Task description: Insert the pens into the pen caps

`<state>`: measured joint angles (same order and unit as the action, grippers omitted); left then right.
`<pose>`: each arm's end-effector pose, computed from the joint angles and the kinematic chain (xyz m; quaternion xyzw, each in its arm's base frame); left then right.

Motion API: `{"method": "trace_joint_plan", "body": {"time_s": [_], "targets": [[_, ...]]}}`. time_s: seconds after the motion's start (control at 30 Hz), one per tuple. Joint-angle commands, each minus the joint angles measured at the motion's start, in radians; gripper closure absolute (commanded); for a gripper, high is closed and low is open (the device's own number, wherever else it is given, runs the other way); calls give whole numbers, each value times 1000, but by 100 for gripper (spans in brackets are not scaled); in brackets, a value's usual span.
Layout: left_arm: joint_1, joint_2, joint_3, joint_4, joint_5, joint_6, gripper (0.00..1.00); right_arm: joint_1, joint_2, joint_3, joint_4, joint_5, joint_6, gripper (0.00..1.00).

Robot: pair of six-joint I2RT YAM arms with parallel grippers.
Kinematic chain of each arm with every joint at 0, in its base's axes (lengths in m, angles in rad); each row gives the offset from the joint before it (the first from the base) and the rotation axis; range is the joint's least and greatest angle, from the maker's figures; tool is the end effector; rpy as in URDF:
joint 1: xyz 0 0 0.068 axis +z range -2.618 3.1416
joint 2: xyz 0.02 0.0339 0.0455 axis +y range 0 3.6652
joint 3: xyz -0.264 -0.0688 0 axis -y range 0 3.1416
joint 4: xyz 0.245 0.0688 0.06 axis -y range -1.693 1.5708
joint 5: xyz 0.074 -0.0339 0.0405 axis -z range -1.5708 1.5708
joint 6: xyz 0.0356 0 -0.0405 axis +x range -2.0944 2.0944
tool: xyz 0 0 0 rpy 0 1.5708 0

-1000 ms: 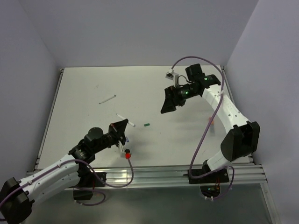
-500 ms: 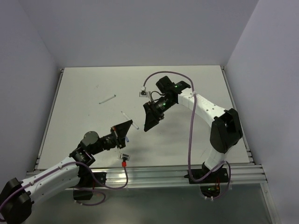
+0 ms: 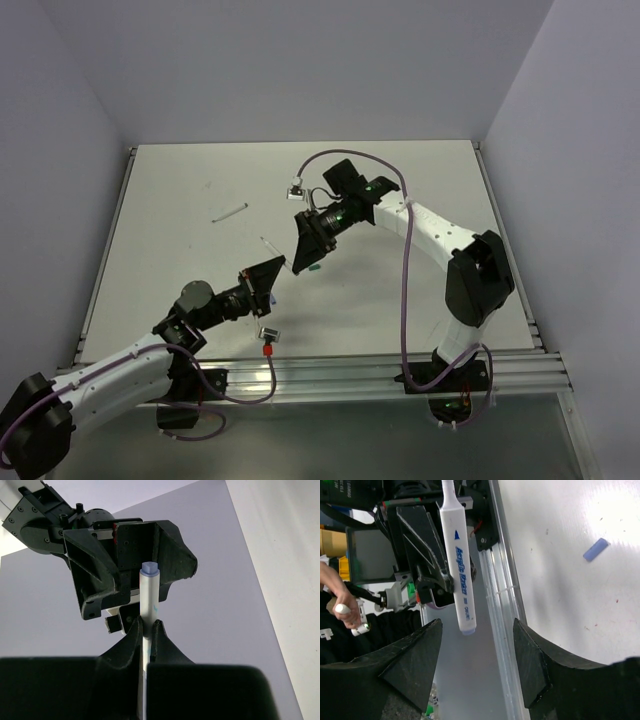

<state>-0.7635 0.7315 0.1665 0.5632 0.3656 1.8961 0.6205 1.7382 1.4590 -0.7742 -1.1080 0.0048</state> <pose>0.1139 -0.1266 0.2092 0.7065 0.0414 0.2641 0.6553 0.2748 0.2355 0.2858 -0.3774 0.7427 0.5508 0.0506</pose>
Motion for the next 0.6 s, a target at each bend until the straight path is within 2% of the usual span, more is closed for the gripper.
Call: {"method": "trace_joint_plan", "body": {"time_s": [0.0,0.57], "targets": [[-2,12,-2,60,10,0,100,25,-3,6,87,-26,61,34],[-2,63,4,112,-8,-12,100,62,-25,-45,121,-47,86,63]]}}
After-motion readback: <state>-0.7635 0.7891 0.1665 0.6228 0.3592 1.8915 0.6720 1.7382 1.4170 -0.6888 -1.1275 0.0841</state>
